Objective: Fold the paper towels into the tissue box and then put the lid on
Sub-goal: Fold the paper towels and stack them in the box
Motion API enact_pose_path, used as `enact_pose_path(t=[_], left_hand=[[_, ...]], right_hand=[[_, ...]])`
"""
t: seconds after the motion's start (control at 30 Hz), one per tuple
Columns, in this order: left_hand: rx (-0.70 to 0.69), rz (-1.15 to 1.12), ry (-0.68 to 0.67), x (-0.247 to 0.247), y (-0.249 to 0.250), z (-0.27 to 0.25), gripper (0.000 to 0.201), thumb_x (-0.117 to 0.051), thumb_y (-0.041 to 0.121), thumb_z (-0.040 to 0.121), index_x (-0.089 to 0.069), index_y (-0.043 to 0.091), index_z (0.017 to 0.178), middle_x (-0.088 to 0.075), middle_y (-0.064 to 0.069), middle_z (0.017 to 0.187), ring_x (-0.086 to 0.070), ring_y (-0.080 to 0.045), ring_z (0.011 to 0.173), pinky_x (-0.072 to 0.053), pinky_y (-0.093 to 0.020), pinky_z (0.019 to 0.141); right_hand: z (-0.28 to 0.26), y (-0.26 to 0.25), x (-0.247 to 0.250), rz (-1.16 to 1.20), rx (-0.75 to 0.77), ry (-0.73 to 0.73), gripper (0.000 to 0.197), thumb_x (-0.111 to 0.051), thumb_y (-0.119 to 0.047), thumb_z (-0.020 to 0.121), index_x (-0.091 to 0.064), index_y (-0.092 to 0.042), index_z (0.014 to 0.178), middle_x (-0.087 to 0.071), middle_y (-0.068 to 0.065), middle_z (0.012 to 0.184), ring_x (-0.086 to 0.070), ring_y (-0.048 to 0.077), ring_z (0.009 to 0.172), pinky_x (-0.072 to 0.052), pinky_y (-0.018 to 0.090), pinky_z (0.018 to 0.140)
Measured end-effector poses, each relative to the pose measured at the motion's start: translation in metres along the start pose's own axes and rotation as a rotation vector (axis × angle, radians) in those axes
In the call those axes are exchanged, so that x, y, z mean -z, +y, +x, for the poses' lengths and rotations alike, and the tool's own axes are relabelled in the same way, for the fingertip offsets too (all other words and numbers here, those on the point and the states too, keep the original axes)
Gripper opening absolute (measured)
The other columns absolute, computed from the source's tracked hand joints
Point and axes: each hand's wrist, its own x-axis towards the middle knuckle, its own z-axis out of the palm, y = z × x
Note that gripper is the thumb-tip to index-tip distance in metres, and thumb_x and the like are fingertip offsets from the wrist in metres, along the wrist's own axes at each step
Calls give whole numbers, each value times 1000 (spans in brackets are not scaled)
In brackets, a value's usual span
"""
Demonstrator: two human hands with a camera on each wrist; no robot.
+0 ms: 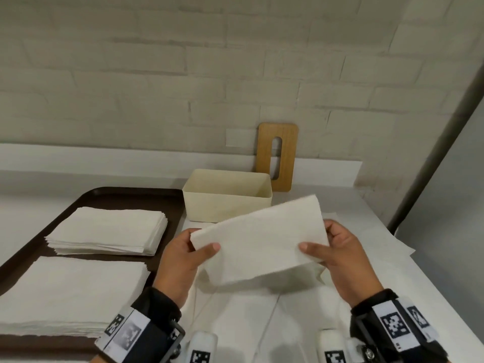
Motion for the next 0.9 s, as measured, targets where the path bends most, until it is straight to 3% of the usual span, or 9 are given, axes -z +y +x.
enact_pose_path(t=[0.1, 0.2, 0.33, 0.5, 0.67, 0.77, 0.83, 0.9], left_hand=[[14, 146, -71, -2, -10, -4, 23, -66, -4, 78, -58, 15, 89, -65, 1, 84, -64, -12, 74, -50, -15, 55], [45, 358, -188, -5, -24, -9, 26, -64, -9, 77, -57, 15, 83, -58, 2, 79, -55, -12, 68, -45, -13, 50], [-14, 381, -155, -10, -24, -10, 25, -58, -12, 78, -54, 12, 75, -53, -1, 71, -48, -11, 63, -41, -8, 51], [-137, 331, -92, -14, -13, -11, 27, -56, -13, 78, -52, 13, 71, -52, -1, 69, -48, -4, 60, -40, -8, 52], [-34, 512, -166, -14, -20, -13, 26, -58, -2, 83, -48, 22, 81, -53, 1, 77, -51, -10, 69, -41, -9, 52], [-67, 501, -133, -14, -18, -13, 26, -58, -4, 83, -48, 20, 76, -52, 0, 74, -50, -11, 69, -39, -8, 53], [-111, 459, -119, -16, -10, -12, 26, -57, -7, 82, -47, 17, 74, -50, -1, 72, -48, -10, 67, -39, -5, 52], [-133, 447, -128, -17, -5, -10, 28, -58, -8, 80, -47, 17, 76, -50, 0, 74, -50, -9, 69, -41, -4, 52]], right_hand=[[-5, 23, 9, -99, -125, -62, 44, -76, 12, 59, -64, -7, 97, -74, 10, 93, -70, 29, 87, -56, 35, 72], [-9, 39, 11, -166, -204, -18, 30, -70, 1, 46, -62, -14, 71, -63, 8, 68, -58, 25, 65, -46, 30, 60], [-9, 37, 5, -187, -168, 23, 21, -61, 1, 48, -56, -19, 53, -50, 1, 57, -44, 18, 58, -32, 26, 54], [-9, 24, 6, -134, -2, 48, 35, -60, 21, 66, -56, -13, 58, -57, 5, 65, -49, 20, 64, -38, 29, 61], [-10, 37, 2, -205, -164, 43, 24, -64, 3, 51, -53, -14, 63, -50, 1, 60, -44, 17, 56, -35, 21, 44], [-11, 39, 3, -183, -150, 76, 26, -65, 7, 54, -53, -15, 59, -49, -2, 55, -43, 18, 58, -34, 25, 53], [-8, 34, 6, -157, -97, 100, 35, -62, 20, 64, -53, -14, 60, -51, 2, 59, -46, 19, 63, -35, 29, 59], [-6, 27, 5, -122, -66, 91, 32, -58, 21, 65, -52, -10, 65, -50, 7, 66, -46, 21, 66, -36, 30, 60]])
